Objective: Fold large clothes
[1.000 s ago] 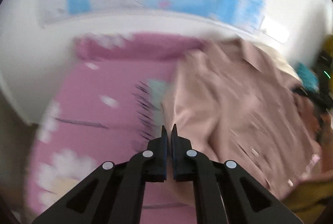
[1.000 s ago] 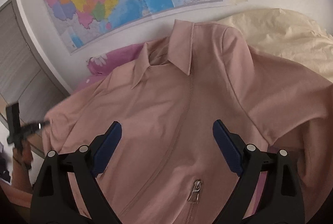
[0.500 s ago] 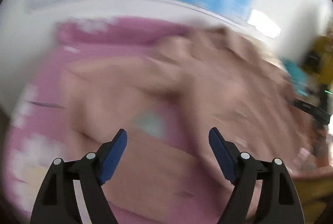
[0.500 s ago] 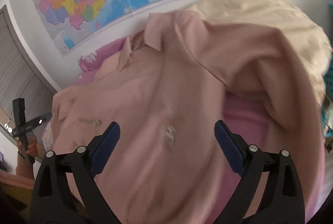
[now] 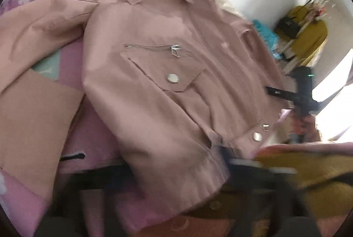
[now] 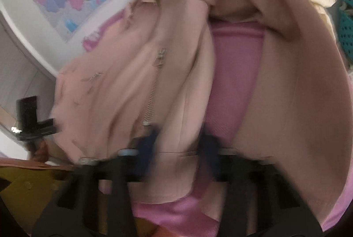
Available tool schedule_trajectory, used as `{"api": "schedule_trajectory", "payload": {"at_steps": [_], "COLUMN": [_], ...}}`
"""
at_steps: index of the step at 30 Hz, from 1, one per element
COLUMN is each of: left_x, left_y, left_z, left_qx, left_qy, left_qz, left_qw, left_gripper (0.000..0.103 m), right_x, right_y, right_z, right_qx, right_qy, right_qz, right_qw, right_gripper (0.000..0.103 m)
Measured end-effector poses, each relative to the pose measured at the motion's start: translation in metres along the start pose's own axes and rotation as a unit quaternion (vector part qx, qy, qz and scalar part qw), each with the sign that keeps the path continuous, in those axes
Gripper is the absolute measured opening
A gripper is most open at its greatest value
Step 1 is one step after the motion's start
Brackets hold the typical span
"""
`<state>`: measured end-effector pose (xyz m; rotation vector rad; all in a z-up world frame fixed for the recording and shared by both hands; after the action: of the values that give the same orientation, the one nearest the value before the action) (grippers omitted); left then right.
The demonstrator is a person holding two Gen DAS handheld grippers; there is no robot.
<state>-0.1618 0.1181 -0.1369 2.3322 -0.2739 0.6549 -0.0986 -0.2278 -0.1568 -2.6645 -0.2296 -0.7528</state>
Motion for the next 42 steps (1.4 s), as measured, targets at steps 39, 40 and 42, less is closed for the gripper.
{"api": "schedule_trajectory", "payload": {"at_steps": [39, 40, 42], "left_x": [0.118, 0.119, 0.124], "left_y": [0.078, 0.079, 0.084], "left_z": [0.017, 0.017, 0.015], "left_qx": [-0.011, -0.018, -0.036], "left_qy": [0.067, 0.069, 0.074], "left_qz": [0.188, 0.191, 0.201], "left_qw": [0.9798, 0.979, 0.9762], "left_gripper": [0.084, 0.084, 0.084], "right_x": [0.051, 0.057, 0.076], "right_y": [0.013, -0.002, -0.043], "right_z": [-0.116, -0.125, -0.146], "right_qx": [-0.013, -0.004, 0.013], "right_qy": [0.08, 0.086, 0.104], "right_qz": [-0.045, -0.063, -0.114], "right_qw": [0.996, 0.994, 0.988], "right_gripper": [0.002, 0.002, 0.002]}}
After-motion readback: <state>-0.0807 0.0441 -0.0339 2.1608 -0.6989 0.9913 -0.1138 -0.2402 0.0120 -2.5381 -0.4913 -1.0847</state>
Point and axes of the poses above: each gripper's, at about its wrist camera, not at the fingertips, and z roughly the way its jaws point, y to its right, x to its top, the point moved 5 cm from there along z, roughly the way its jaws point, and after that the axes turned 15 degrees about -x, right-handed, at the moved point
